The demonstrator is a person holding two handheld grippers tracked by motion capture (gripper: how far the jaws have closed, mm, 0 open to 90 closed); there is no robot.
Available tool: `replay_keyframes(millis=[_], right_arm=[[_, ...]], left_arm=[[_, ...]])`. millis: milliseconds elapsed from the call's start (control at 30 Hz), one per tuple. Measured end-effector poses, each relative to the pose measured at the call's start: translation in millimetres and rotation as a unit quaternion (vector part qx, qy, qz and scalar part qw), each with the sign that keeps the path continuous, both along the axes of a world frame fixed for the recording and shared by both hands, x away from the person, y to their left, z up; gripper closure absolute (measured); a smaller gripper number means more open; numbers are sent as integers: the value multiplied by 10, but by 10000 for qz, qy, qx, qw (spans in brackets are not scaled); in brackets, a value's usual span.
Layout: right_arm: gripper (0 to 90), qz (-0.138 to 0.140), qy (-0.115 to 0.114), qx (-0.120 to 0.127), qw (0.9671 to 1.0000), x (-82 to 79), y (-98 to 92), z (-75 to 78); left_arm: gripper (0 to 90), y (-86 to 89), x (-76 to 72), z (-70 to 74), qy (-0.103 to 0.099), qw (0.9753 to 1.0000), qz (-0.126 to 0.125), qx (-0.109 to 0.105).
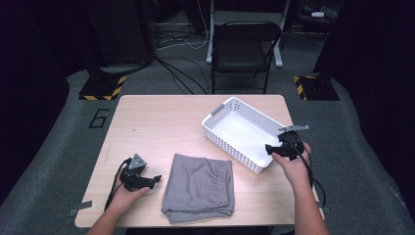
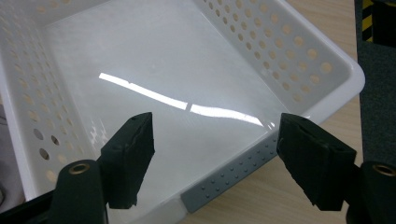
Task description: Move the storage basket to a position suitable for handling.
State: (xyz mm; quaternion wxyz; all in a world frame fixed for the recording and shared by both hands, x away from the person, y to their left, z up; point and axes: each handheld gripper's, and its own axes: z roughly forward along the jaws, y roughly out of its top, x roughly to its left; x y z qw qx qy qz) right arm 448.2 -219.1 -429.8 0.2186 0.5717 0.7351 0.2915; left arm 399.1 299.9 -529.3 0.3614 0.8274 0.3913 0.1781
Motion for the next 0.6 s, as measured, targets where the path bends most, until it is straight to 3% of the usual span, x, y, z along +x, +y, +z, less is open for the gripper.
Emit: replay_keyframes(millis=[200, 267, 600], right_arm=[[262, -231, 182, -138, 9995, 11, -31, -75], [263, -379, 315, -40, 9988, 8, -48, -85], [347, -392, 507, -2, 9979, 37, -64, -158]], left_arm=[[131, -1, 0, 0, -2, 10000, 3, -1], [131, 0, 0, 0, -3, 10000, 1, 2], [131, -1, -1, 2, 6, 10000, 3, 13]])
